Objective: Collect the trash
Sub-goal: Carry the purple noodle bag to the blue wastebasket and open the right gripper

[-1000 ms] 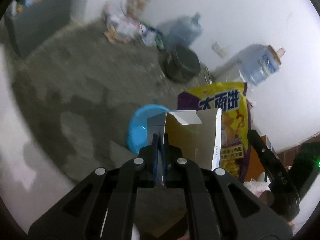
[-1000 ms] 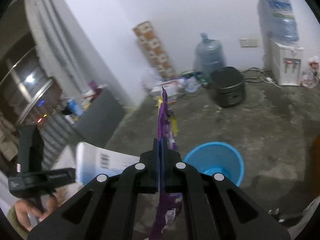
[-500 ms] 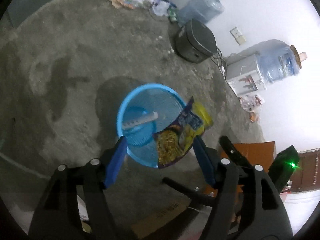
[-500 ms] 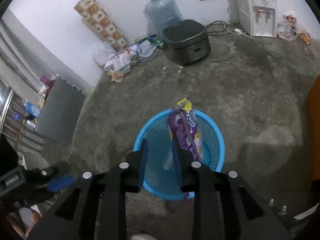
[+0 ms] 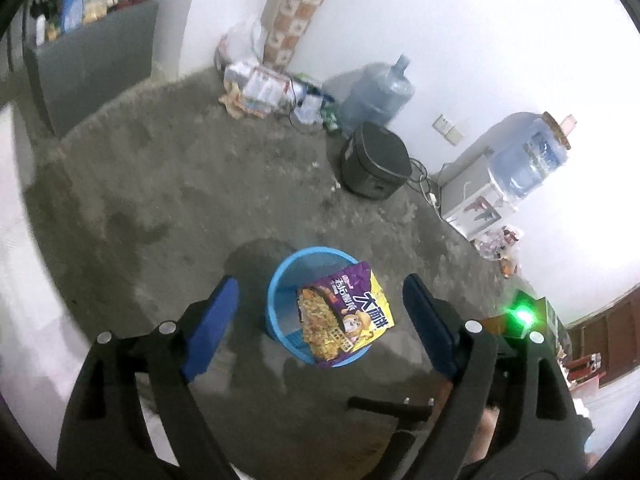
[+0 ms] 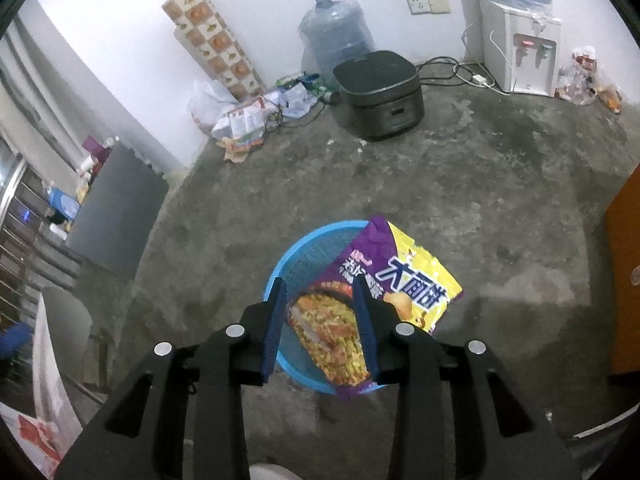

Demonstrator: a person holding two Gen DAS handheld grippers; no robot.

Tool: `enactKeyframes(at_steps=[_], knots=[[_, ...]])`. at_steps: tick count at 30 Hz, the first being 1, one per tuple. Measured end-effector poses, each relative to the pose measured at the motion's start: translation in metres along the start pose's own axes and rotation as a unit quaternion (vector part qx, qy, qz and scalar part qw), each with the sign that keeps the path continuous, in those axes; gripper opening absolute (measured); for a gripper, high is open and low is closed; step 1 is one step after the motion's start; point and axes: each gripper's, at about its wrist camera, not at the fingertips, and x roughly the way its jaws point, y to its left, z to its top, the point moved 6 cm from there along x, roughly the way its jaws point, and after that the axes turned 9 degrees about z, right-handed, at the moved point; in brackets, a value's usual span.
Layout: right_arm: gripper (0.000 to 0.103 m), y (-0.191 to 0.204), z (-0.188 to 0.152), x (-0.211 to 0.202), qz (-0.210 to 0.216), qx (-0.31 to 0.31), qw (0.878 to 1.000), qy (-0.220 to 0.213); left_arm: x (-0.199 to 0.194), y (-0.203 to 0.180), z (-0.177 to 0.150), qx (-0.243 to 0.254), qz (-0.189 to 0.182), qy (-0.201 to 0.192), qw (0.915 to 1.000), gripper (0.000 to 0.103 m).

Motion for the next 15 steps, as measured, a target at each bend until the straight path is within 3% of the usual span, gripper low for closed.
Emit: enactKeyframes(at_steps=[3, 6, 11, 15], knots=[[0.034, -0.005, -0.006, 0.020, -0.024, 0.004, 0.999, 0.034, -0.042, 0.012, 0.003, 0.017, 0.012, -0.020, 0.9996, 0.081], [0.034, -0.020, -0.022, 0.063, -0.073, 0.005, 0.992, 0.100, -0.091, 0.035, 0.002, 0.039, 0.043, -0.039, 0.9975, 0.083], [0.034, -0.077, -0.060, 0.152, -0.180, 0.009, 0.958, 0.223, -0.167, 0.100, -0.017, 0.017, 0.084, -0.062, 0.9944, 0.083], [0.034, -0.108, -0.077, 0.200, -0.210, 0.015, 0.936, 0.282, -0.221, 0.173, -0.053, -0.030, 0.132, -0.071, 0.9882, 0.083]])
